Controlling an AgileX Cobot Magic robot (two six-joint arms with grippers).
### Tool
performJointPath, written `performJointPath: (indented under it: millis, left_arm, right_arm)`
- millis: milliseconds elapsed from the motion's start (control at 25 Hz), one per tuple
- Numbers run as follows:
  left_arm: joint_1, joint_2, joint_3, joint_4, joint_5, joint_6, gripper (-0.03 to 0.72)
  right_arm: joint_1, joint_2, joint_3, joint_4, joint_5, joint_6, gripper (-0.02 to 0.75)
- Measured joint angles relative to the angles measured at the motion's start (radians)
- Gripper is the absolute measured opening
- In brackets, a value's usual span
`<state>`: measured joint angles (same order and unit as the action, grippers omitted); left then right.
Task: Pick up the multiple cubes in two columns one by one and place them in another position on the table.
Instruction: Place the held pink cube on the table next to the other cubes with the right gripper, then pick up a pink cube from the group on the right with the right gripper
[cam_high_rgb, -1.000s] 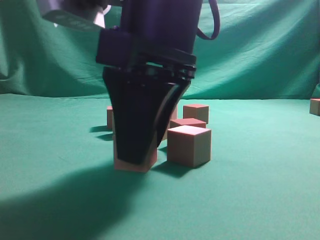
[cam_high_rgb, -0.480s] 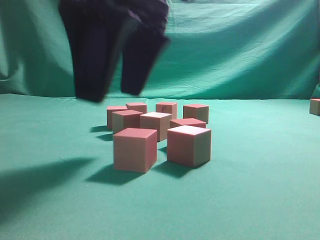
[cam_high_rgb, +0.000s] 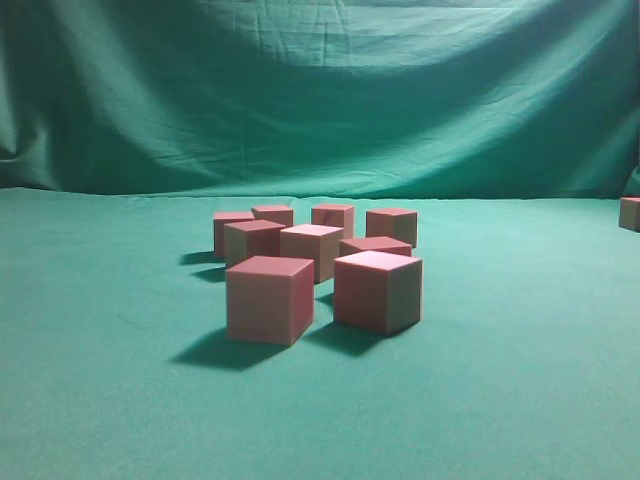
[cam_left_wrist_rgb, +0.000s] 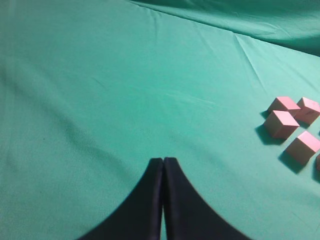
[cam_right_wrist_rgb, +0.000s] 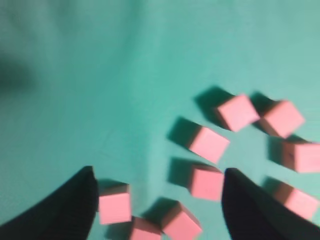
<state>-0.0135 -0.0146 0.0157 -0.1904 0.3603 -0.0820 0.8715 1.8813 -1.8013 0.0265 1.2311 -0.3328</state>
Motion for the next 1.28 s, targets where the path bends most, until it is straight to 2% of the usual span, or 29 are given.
performJointPath:
  millis: [40,160,200,320,520,680,880,1040,1280]
  left_arm:
    - [0.0,0.0,0.0,0.0,0.0,0.0,0.0]
    - [0.0,0.0,0.0,0.0,0.0,0.0,0.0]
    - [0.0,0.0,0.0,0.0,0.0,0.0,0.0]
    - [0.0,0.0,0.0,0.0,0.0,0.0,0.0]
    - [0.0,0.0,0.0,0.0,0.0,0.0,0.0]
    - [0.0,0.0,0.0,0.0,0.0,0.0,0.0]
    - [0.0,0.0,0.0,0.0,0.0,0.0,0.0]
    - [0.0,0.0,0.0,0.0,0.0,0.0,0.0]
    - [0.0,0.0,0.0,0.0,0.0,0.0,0.0]
  right_arm:
    - [0.0,-0.013,-0.002,-0.044,0.005,0.038,0.457]
    - [-0.006,-0.072,-0.002,-0.18,0.011,0.129,0.475]
    - [-0.018,-0.099,-0.002,-0.216,0.011,0.153,0.433]
    - [-0.093,-0.181,-0.002,-0.264,0.014,0.224,0.449]
    - [-0.33,-0.263,0.025,-0.275,0.016,0.351,0.449]
    - [-0.548,-0.275,0.158,-0.278,0.016,0.42,0.449]
    - [-0.747,-0.275,0.361,-0.278,0.014,0.485,0.449]
    - [-0.838,-0.275,0.454,-0.243,-0.091,0.497,0.449]
    - [-0.867,-0.244,0.475,-0.198,-0.292,0.502,0.449]
